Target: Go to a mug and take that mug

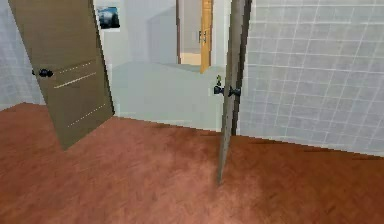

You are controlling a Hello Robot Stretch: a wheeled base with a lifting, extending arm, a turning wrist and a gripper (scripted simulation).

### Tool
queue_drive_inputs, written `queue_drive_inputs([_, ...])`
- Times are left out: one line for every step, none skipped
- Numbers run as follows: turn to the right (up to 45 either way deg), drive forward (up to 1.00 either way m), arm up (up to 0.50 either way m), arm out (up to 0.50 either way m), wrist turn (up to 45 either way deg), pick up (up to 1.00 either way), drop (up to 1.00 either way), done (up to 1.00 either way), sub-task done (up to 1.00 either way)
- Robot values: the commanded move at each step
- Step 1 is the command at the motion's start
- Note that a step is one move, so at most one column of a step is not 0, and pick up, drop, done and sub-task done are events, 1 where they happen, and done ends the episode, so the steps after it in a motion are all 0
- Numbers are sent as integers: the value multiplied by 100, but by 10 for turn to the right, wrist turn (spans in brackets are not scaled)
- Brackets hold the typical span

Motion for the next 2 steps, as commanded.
queue_drive_inputs([-180,0,0,0,0,0,0,0,0])
queue_drive_inputs([0,100,0,0,0,0,0,0,0])
